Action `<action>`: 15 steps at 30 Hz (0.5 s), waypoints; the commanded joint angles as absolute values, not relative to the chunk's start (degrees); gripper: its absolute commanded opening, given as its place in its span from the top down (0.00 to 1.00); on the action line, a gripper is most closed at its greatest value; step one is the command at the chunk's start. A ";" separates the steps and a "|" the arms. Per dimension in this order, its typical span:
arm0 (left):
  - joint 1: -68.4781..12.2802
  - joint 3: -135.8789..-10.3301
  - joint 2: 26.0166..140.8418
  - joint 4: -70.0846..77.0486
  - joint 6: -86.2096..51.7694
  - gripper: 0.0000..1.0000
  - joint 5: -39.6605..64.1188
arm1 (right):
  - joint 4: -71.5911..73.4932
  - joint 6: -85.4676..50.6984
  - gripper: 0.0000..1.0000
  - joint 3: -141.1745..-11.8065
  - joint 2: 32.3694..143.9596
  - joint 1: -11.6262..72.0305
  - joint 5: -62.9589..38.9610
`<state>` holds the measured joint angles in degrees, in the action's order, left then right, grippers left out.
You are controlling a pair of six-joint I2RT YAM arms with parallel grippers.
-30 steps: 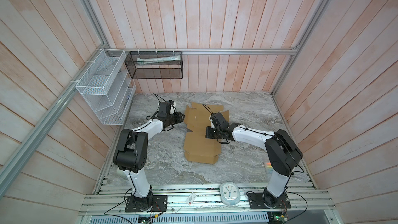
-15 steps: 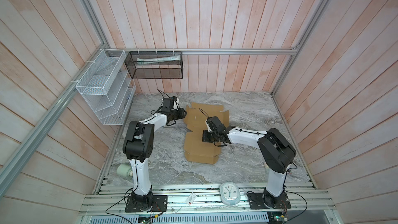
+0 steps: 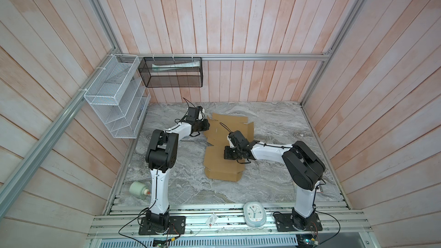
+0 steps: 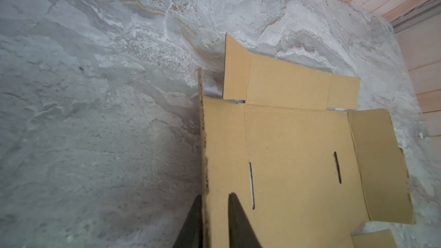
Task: Assemble paper box
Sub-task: Pick up the paper box from the center of the table.
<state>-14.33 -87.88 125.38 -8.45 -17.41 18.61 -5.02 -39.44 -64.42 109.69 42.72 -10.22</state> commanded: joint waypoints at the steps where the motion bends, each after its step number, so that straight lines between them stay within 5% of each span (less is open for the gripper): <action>1: -14.50 -89.27 126.52 -9.20 -16.70 0.86 17.38 | -4.75 -40.08 1.00 -63.64 110.56 43.15 -10.68; 8: -14.50 -87.90 125.74 -7.71 -17.31 0.99 16.83 | -3.90 -40.36 1.00 -63.24 109.96 43.15 -10.81; 15: -14.31 -80.60 121.11 -1.30 -19.71 1.00 15.87 | -4.44 -40.25 1.00 -63.94 107.98 43.14 -11.06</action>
<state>-14.33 -84.42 124.42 -5.45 -18.37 17.23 -4.32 -39.66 -64.10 109.65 42.72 -10.46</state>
